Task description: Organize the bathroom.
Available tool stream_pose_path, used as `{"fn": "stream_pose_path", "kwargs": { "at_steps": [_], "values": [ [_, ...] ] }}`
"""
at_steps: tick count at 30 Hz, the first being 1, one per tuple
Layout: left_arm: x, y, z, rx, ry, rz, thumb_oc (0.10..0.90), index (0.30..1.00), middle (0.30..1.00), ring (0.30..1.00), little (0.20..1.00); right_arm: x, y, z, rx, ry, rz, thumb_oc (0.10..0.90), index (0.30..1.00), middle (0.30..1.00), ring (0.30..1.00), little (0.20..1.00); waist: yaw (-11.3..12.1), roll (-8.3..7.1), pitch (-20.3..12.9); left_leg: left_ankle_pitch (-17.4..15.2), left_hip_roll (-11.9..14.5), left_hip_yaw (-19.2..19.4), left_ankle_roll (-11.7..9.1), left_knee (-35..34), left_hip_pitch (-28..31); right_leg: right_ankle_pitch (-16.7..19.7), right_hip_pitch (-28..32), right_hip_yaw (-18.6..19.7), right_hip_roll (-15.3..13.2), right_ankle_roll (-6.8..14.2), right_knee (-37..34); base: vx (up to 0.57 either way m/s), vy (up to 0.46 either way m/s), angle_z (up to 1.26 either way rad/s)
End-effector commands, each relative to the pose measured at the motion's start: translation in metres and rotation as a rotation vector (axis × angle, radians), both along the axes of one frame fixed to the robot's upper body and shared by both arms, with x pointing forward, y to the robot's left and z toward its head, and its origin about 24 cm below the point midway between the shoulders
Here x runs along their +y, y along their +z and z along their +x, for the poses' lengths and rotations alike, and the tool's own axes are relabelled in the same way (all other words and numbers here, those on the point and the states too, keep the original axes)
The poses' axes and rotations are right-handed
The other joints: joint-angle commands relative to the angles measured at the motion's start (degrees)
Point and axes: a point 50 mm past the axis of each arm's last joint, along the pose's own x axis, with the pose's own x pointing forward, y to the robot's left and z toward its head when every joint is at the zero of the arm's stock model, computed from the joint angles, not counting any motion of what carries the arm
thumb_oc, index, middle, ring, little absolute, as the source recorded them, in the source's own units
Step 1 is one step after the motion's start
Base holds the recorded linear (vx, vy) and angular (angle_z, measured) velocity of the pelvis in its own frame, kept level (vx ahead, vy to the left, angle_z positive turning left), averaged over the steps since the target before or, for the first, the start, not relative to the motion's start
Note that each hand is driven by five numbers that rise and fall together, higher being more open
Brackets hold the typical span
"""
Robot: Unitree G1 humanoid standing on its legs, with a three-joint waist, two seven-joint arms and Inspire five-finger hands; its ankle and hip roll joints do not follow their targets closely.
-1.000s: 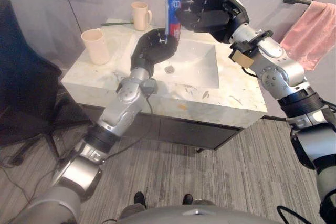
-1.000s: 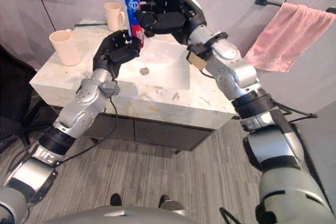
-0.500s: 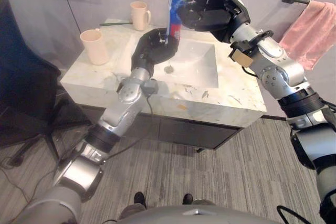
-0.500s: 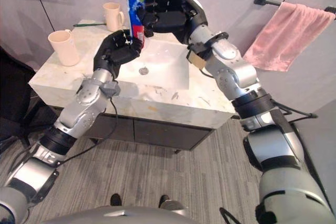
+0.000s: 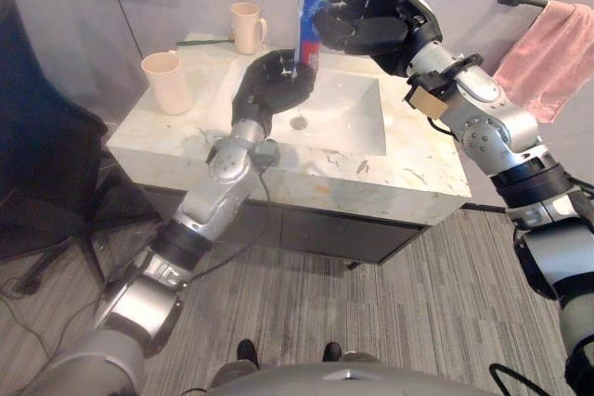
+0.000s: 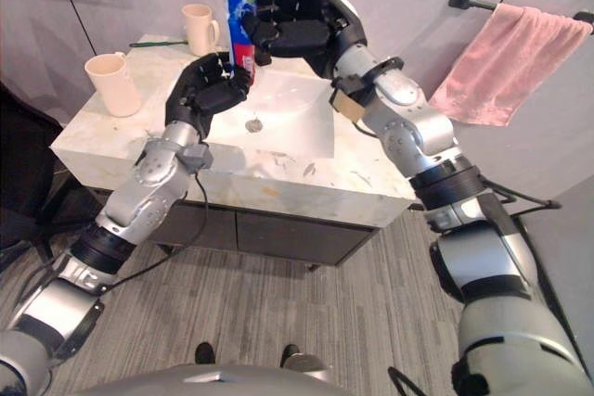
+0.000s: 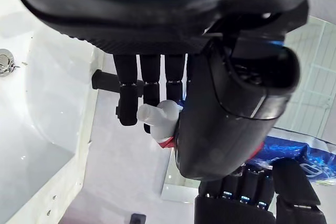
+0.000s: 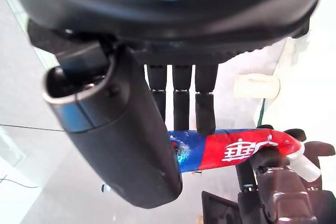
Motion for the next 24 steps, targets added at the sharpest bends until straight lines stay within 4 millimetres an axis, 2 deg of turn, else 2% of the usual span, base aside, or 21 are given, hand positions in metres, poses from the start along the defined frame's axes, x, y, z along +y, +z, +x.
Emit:
{"fn": "stream_pose_path", "kwargs": {
  "at_steps": [1, 10, 16, 22, 24],
  "values": [
    [-0.007, 0.046, -0.003, -0.25, 0.002, -0.026, 0.8, 0.9, 0.9, 0.9, 0.9, -0.004, 0.103, -0.027, -0.408, 0.011, 0.197, 0.4, 0.3, 0.3, 0.3, 0.3, 1.5, 1.28, -5.4, -6.8, -1.8, 3.3, 1.1, 2.3, 2.7, -11.3, -4.0, -0.3, 0.7, 3.8, 10.8, -0.02, 0.018, 0.05],
    [0.025, 0.027, -0.021, -0.242, 0.05, 0.008, 0.8, 0.9, 0.9, 0.9, 0.9, -0.036, 0.117, -0.035, -0.496, -0.121, 0.241, 0.4, 0.3, 0.3, 0.3, 0.3, 4.6, 1.25, -5.0, -6.9, -2.3, 0.8, 1.4, 1.6, 2.5, -12.3, -4.0, -2.2, -0.1, 3.7, 12.5, -0.01, 0.023, 0.14],
    [0.043, 0.023, -0.036, -0.272, 0.072, 0.006, 0.8, 0.9, 0.9, 0.9, 0.9, -0.05, 0.123, -0.039, -0.555, -0.187, 0.24, 0.4, 0.3, 0.3, 0.3, 0.3, 6.6, 1.23, -4.9, -6.7, -2.7, -0.5, 1.7, 1.0, 2.2, -12.7, -4.4, -3.6, -1.3, 3.8, 14.4, -0.01, 0.047, 0.28],
    [0.055, 0.023, -0.047, -0.312, 0.093, -0.01, 0.8, 0.9, 0.9, 0.9, 0.9, -0.053, 0.13, -0.046, -0.631, -0.214, 0.27, 0.4, 0.3, 0.3, 0.3, 0.3, 8.1, 1.43, -4.3, -6.7, -3.2, -1.4, 2.3, 0.6, 2.2, -12.7, -5.0, -4.3, -2.9, 4.1, 18.3, -0.02, 0.076, 0.3],
    [0.057, 0.022, -0.051, -0.318, 0.093, -0.006, 0.8, 0.9, 0.9, 0.9, 0.9, -0.052, 0.132, -0.049, -0.663, -0.228, 0.283, 0.4, 0.3, 0.3, 0.3, 0.3, 8.5, 1.89, -4.1, -6.5, -3.0, -1.7, 2.8, 0.5, 2.1, -12.3, -5.6, -4.1, -3.9, 4.4, 21.8, 0.0, 0.087, 0.32]
  ]
}}
